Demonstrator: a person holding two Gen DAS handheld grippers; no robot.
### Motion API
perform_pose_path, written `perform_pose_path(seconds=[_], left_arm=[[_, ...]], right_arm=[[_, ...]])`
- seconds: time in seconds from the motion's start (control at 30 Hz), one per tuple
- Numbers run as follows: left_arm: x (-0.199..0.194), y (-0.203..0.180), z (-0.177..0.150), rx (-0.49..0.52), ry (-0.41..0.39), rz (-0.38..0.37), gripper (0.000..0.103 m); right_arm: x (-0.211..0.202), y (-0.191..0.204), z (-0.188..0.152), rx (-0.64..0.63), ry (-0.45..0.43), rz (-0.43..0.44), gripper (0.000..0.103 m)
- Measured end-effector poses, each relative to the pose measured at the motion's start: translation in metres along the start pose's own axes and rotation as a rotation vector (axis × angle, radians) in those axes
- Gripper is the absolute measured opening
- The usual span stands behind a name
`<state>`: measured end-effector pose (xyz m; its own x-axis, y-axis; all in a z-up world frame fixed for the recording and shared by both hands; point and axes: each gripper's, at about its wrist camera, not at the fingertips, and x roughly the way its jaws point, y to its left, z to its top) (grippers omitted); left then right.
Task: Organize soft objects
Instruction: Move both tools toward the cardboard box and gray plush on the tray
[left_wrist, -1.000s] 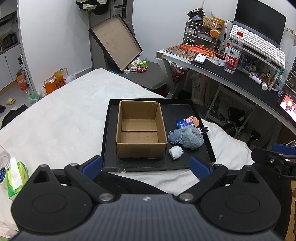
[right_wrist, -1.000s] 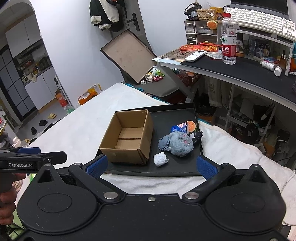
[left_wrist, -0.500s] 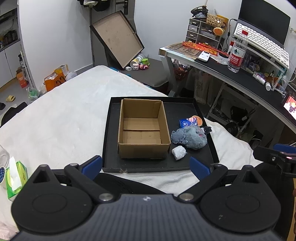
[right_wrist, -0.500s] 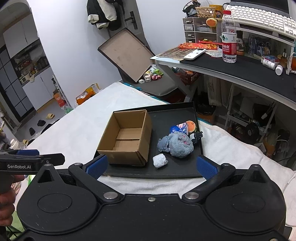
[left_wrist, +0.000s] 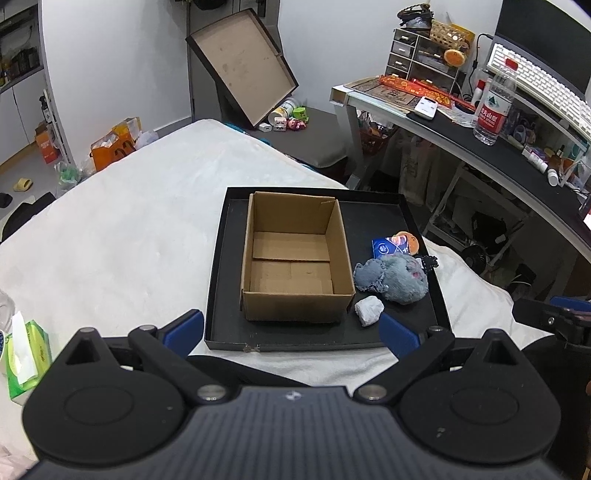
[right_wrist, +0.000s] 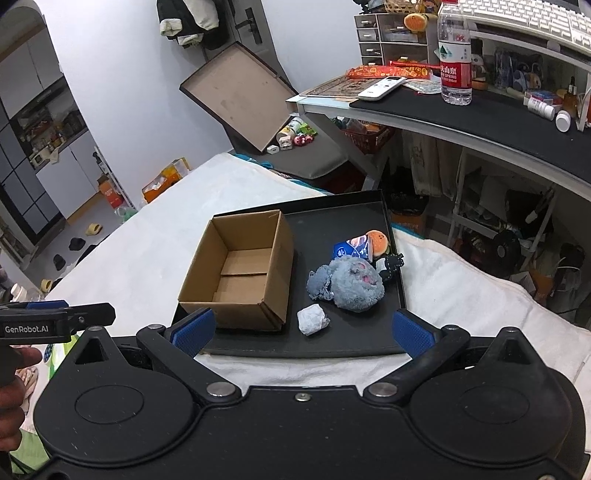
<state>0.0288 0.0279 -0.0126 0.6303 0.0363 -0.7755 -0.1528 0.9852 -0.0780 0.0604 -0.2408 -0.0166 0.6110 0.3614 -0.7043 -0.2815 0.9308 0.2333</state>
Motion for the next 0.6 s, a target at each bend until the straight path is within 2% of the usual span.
perform_pose_path(seconds=[0.6], left_arm=[[0.053, 0.020, 0.016, -0.058, 0.051, 0.014, 0.100]], right_arm=[[0.057, -0.017, 0.019, 0.024, 0.071, -0.028, 0.103]])
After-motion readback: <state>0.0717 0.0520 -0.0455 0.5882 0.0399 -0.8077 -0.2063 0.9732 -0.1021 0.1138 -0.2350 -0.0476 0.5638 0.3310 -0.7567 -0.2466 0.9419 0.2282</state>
